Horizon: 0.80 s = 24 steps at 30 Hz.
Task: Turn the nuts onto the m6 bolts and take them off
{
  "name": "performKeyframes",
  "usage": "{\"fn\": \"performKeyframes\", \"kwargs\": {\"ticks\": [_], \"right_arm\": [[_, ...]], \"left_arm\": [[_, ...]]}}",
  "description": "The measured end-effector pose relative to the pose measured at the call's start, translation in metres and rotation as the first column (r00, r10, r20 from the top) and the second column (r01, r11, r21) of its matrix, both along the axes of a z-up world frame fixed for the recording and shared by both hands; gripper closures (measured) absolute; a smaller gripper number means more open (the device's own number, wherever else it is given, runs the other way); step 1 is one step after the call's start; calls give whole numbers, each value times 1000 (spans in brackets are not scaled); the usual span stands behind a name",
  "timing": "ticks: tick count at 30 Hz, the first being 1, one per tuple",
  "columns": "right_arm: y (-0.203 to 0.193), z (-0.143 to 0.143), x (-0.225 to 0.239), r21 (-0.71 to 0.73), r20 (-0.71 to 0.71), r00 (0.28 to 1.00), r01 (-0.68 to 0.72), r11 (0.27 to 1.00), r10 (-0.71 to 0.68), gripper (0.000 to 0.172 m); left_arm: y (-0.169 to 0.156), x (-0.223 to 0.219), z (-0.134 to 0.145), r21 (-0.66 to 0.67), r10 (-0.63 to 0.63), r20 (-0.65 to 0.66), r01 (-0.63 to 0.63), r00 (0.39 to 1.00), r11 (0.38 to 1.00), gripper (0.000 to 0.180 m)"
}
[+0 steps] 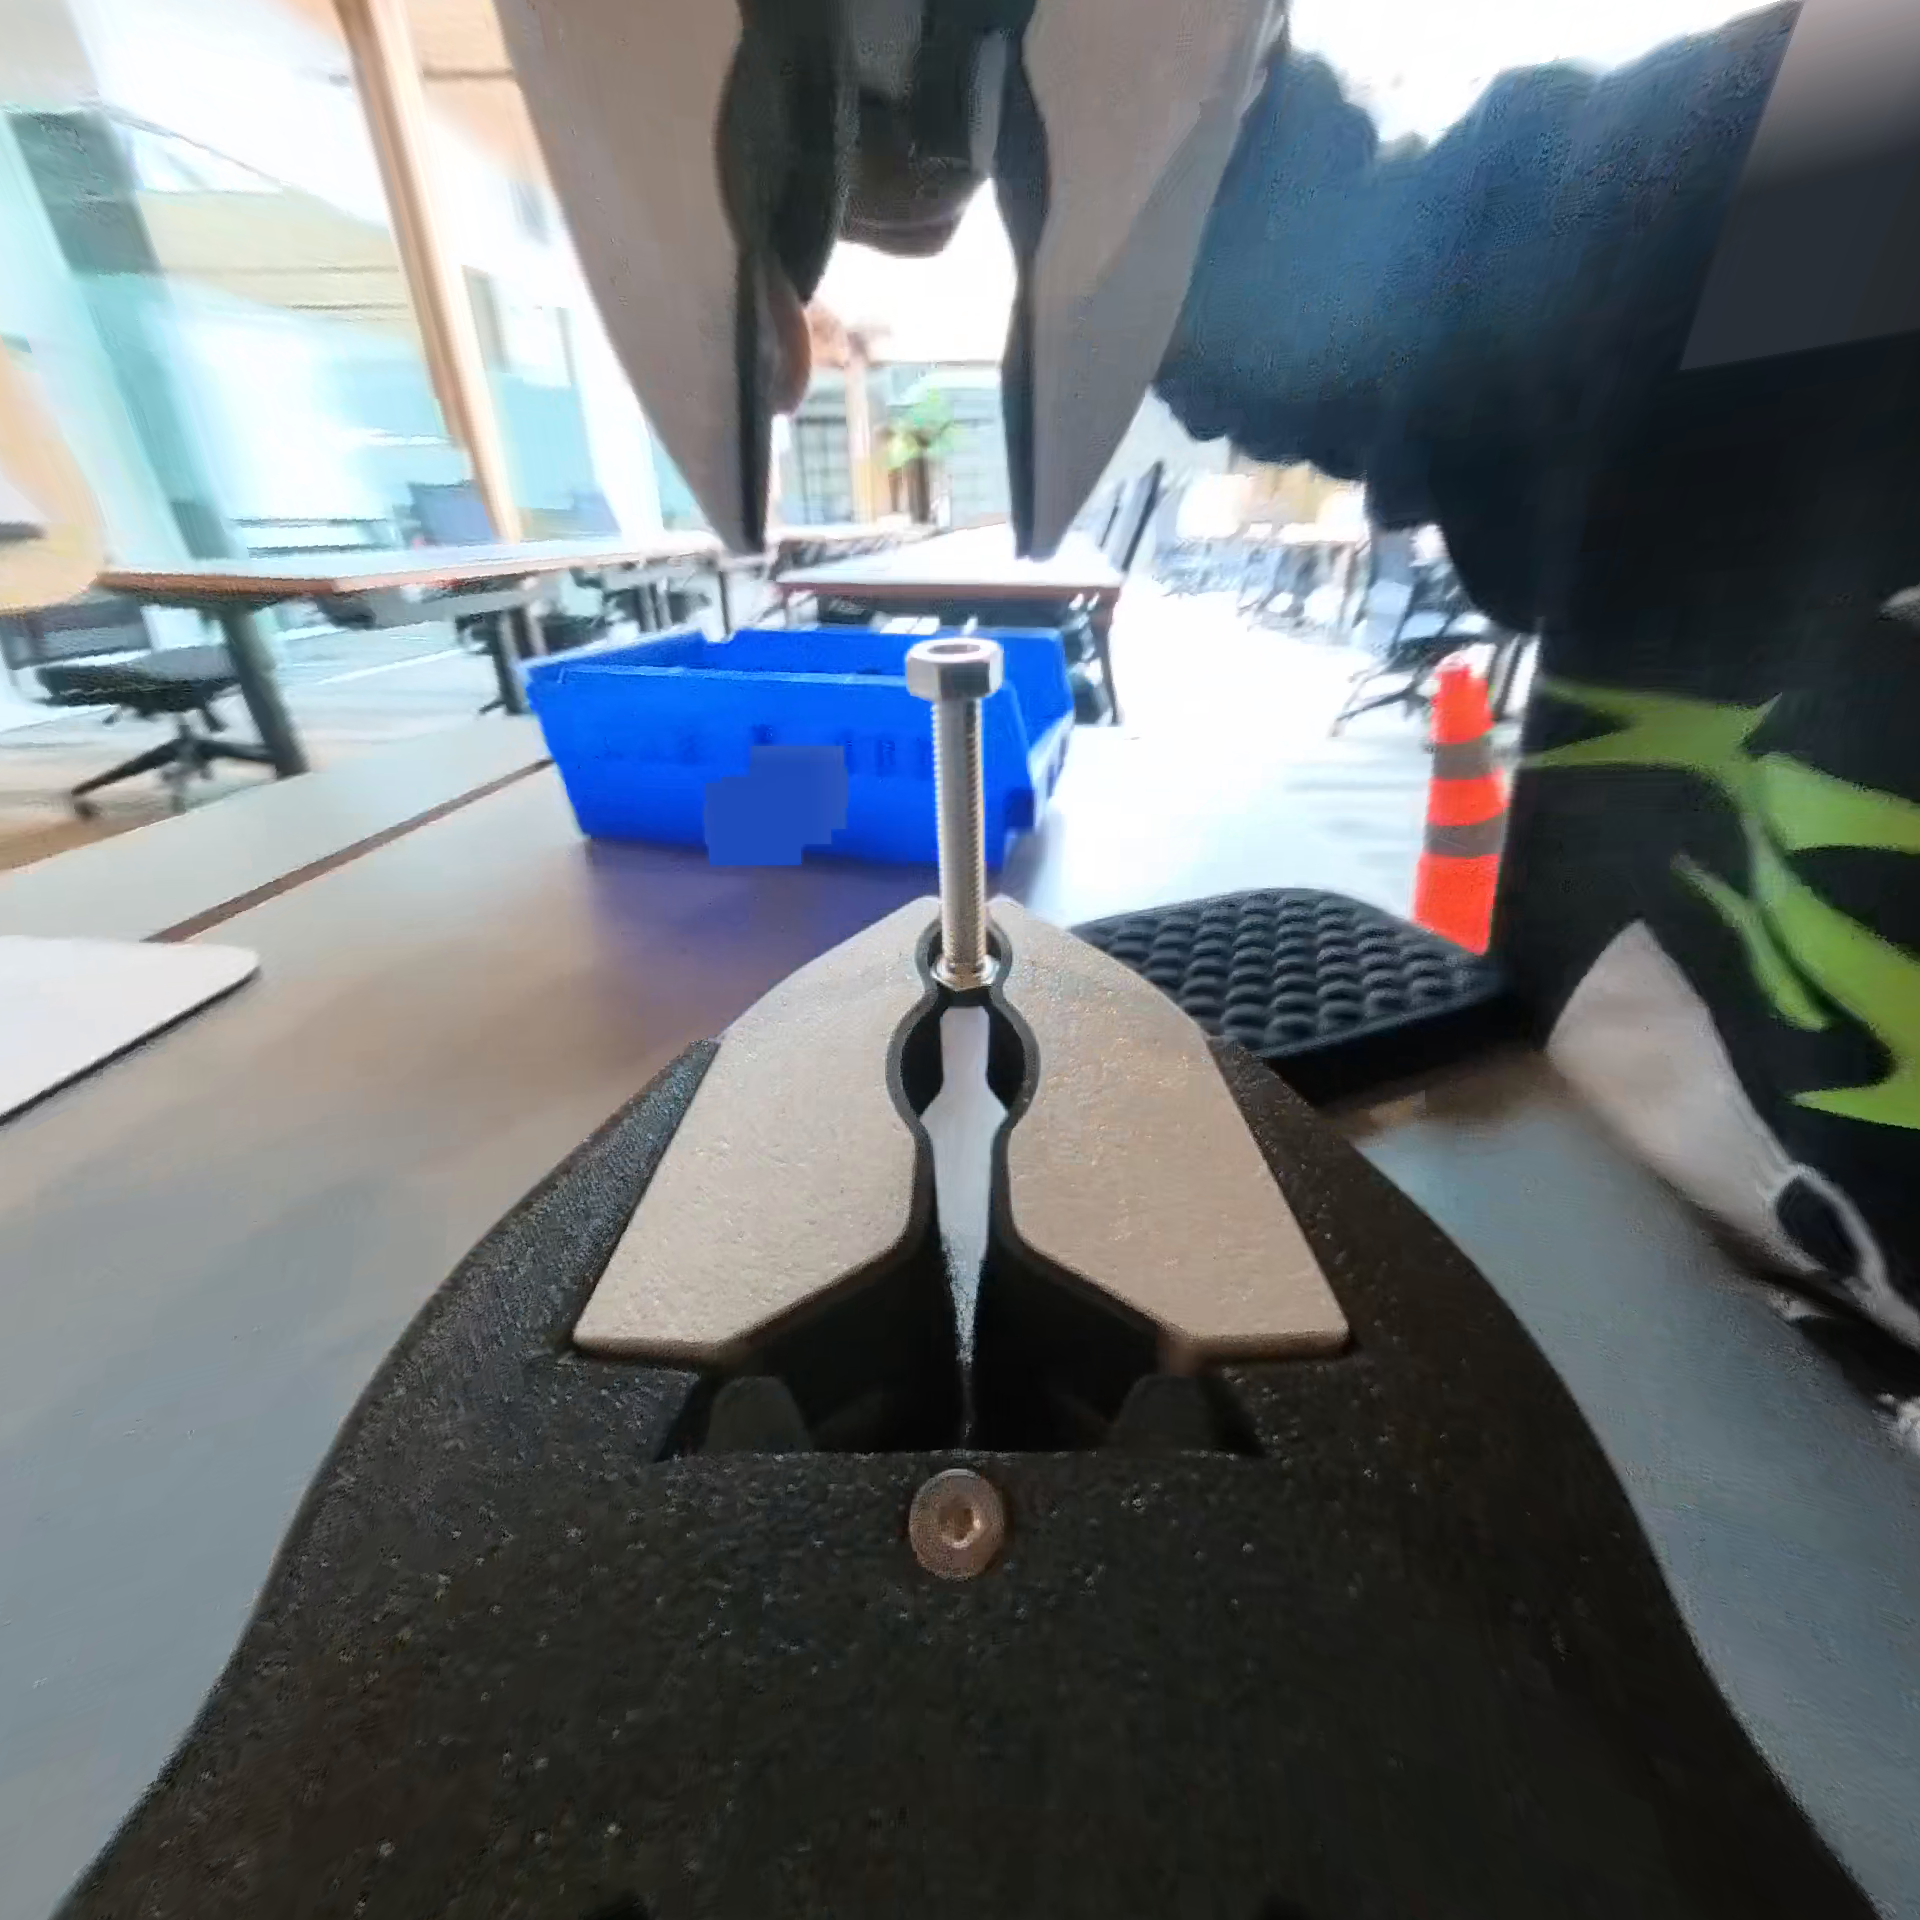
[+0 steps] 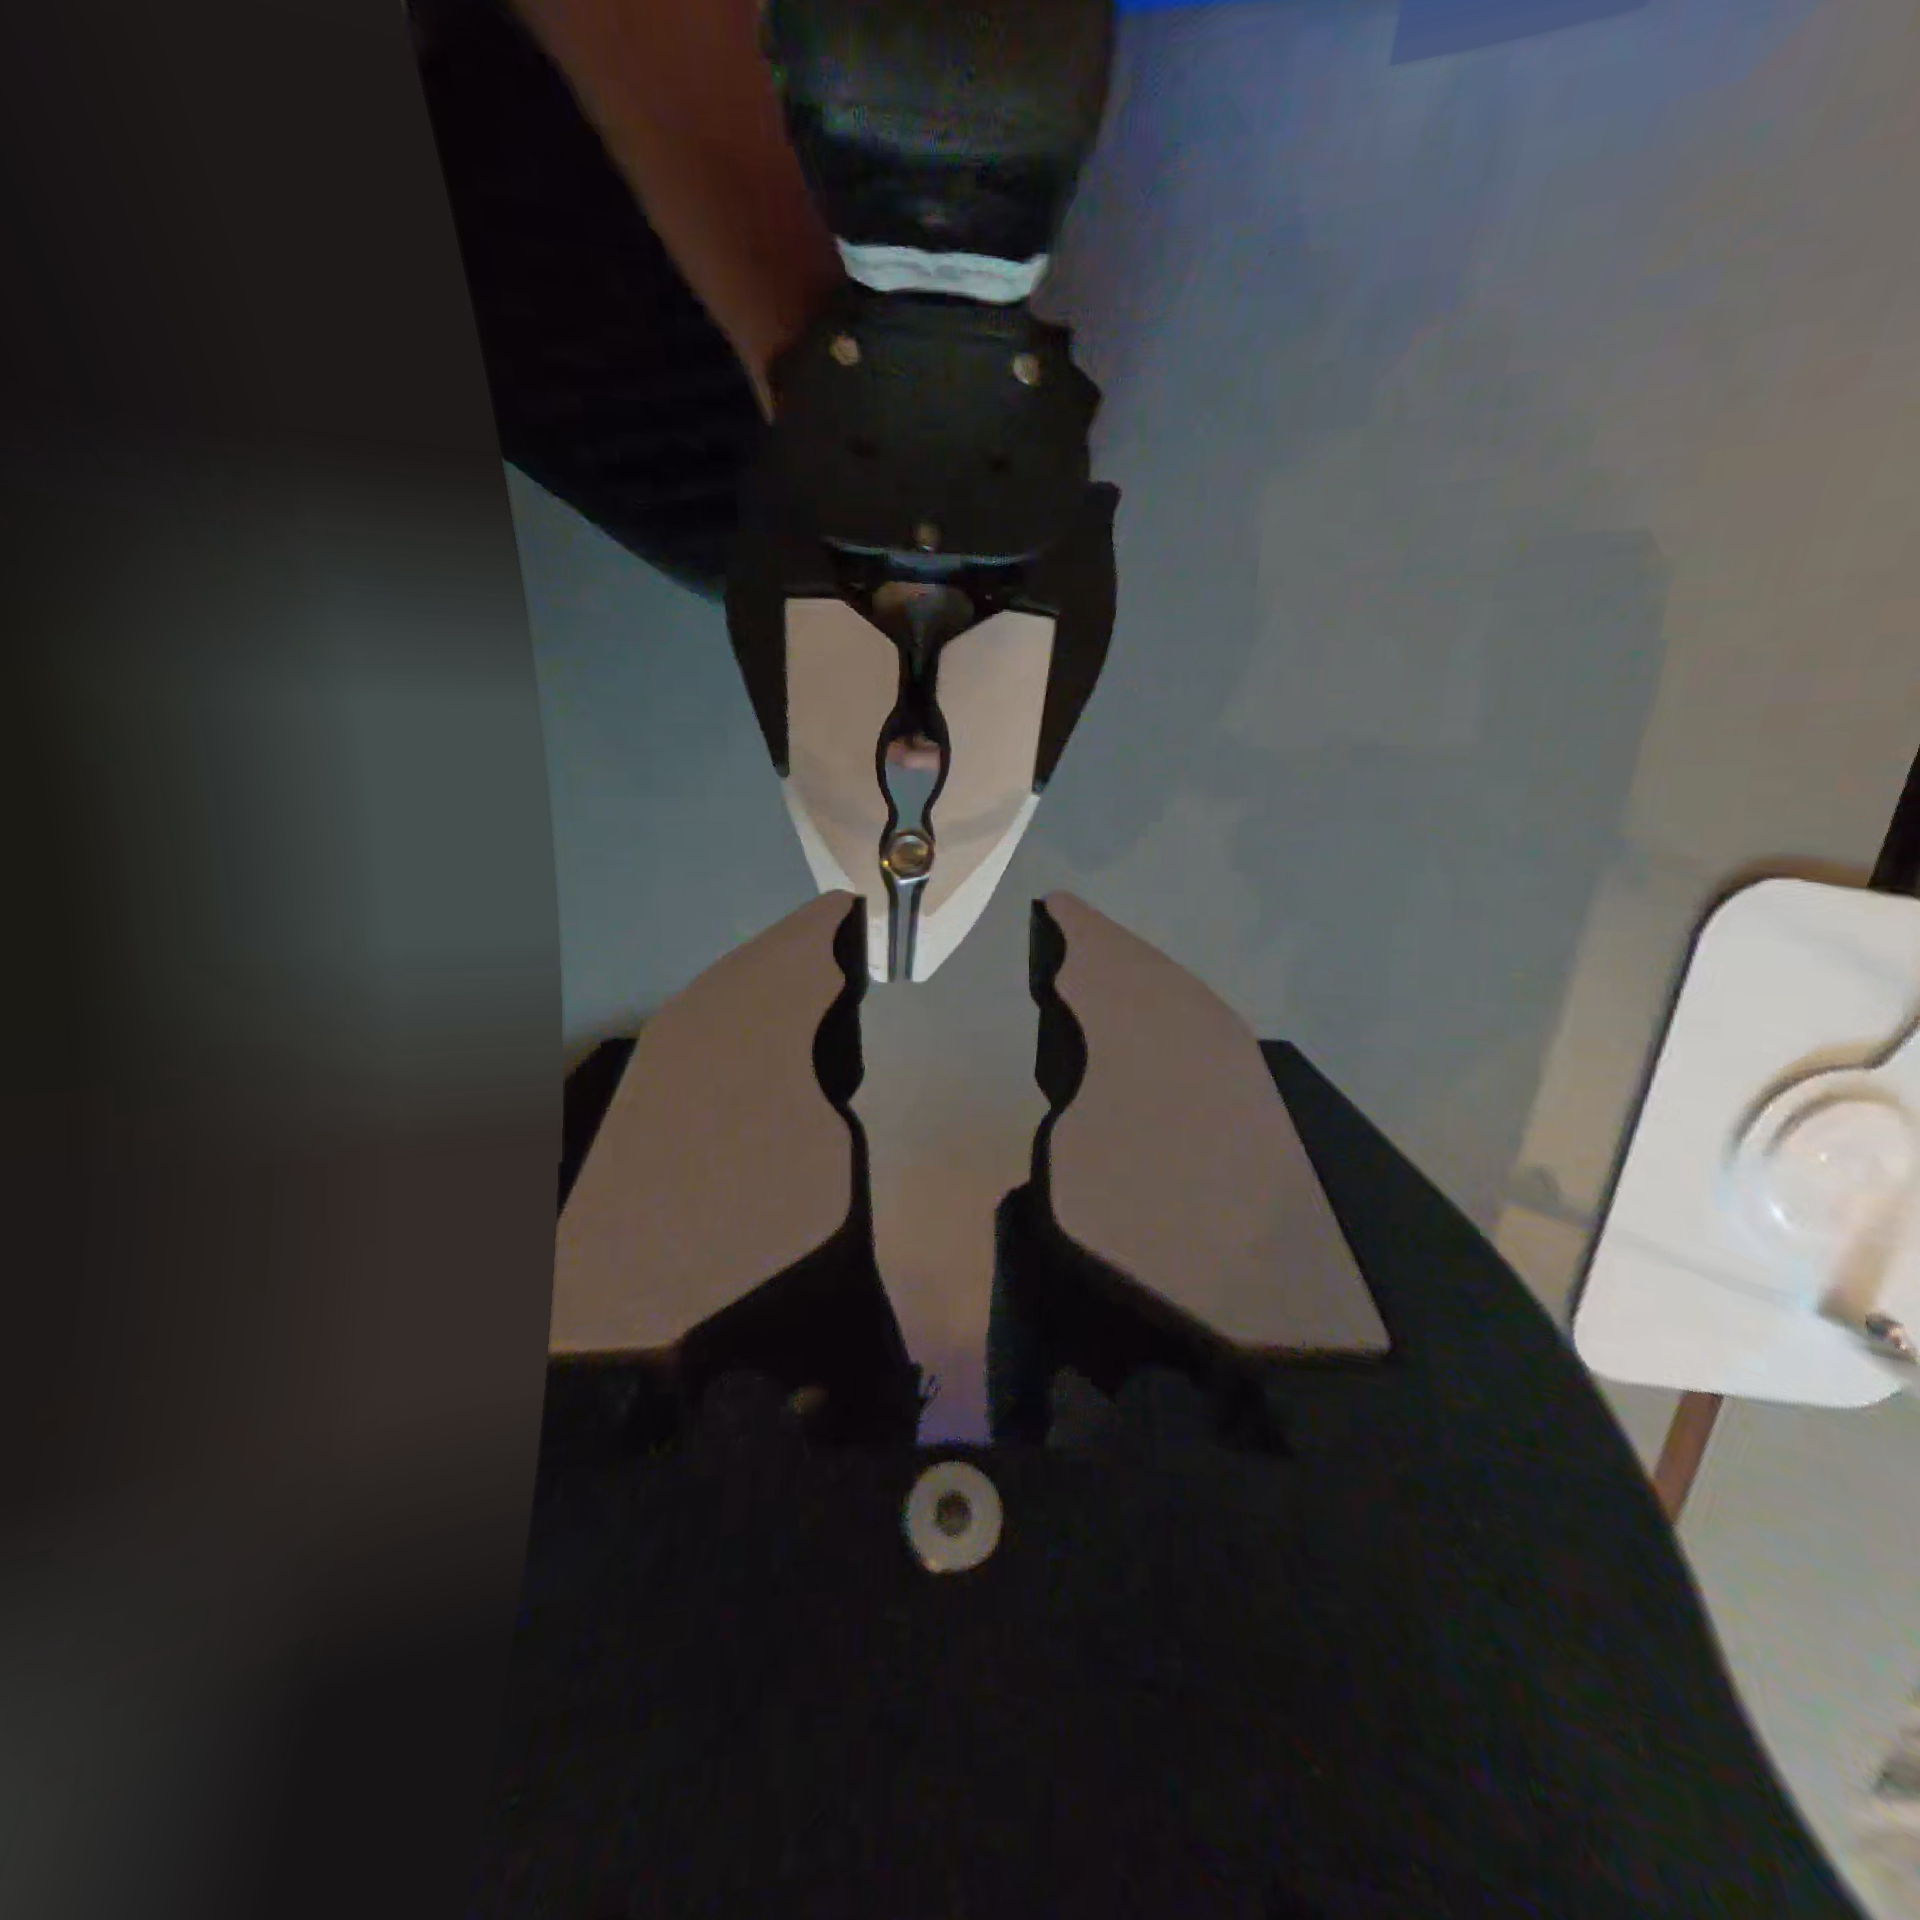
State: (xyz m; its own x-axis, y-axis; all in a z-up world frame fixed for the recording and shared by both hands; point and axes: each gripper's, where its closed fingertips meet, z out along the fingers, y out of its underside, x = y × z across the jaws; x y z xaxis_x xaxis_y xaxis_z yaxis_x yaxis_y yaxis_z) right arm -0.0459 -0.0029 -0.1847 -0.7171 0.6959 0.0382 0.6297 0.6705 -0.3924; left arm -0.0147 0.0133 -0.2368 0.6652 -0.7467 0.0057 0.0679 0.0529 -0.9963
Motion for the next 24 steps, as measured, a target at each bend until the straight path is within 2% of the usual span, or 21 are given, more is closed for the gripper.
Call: {"fn": "performKeyframes", "kwargs": {"ticks": [4,7,9,13,15,18,21,24], "right_arm": [[-3,-13,6,37,19,999,29,999,-29,144],[-5,-21,6,62,29,999,23,998,-25,153],[-8,-23,6,68,28,1000,-5,998,3,160],[-11,-22,8,102,26,995,-97,990,95,161],[-14,-22,11,119,35,983,-185,976,182,161],[-23,-20,14,149,23,931,-363,920,363,161],[-32,-20,19,224,28,830,-548,806,557,161],[-38,-19,20,283,45,724,-670,686,688,162]], "left_arm": [[3,2,-9,3,70,-74,-70,995,998,178],[4,3,-10,4,82,-89,-82,993,997,178],[4,3,-10,-2,78,-83,-79,993,997,178],[0,5,-10,-1,31,-72,-31,997,1000,178],[-6,9,-9,-5,-49,-65,49,997,999,178],[-22,17,-6,-7,-238,-30,238,971,971,178],[-39,23,-6,-28,-424,-9,423,906,906,178],[-53,26,-6,-45,-565,13,565,825,824,178]]}}
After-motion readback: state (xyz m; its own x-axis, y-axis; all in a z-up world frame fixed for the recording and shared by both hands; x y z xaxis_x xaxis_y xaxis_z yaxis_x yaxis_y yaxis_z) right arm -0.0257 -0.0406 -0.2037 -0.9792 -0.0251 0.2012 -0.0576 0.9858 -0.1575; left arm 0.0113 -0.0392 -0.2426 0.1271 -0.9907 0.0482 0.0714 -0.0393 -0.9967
